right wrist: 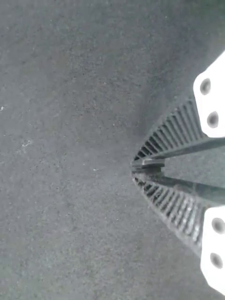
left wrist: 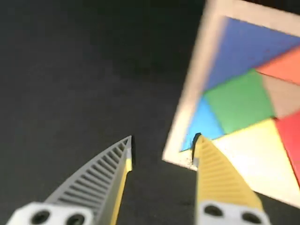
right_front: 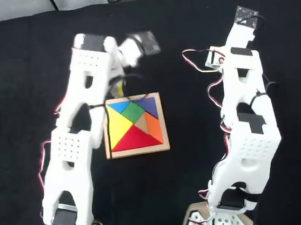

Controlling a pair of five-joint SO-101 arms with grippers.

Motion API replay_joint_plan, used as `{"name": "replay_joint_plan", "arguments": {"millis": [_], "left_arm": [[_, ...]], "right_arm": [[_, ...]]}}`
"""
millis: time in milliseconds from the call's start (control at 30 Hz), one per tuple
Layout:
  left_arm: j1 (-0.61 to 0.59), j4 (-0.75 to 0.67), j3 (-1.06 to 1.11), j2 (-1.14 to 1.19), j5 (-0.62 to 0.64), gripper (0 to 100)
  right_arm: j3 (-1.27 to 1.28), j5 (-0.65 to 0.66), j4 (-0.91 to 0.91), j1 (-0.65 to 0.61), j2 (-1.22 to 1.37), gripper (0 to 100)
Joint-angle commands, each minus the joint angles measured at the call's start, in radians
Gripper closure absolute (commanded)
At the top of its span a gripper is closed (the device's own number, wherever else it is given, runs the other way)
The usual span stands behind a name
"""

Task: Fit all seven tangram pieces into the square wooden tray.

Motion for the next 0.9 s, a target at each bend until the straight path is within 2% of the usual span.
{"name": "replay_joint_plan", "arguments": {"millis": [0,333,533,700,867], "left_arm": [[-0.074,0.000,-0.160,-0.048,0.206,78],[-0.219,0.044,-0.478,-0.040,0.675,78],[-0.335,0.048,-0.515,-0.051,0.810,78],[-0.349,0.049,-0.496,-0.097,0.870,78],[-0.349,0.049,-0.455,-0.281,0.921,78]], "right_arm": [[-0.059,-0.008,-0.011,0.008,-0.018,98.6],[-0.053,-0.002,-0.009,-0.020,-0.016,98.4],[-0.058,0.000,0.040,-0.052,-0.024,98.4],[-0.077,0.000,0.068,-0.054,-0.042,98.6],[-0.177,0.000,0.293,-0.071,-0.185,98.6]]}}
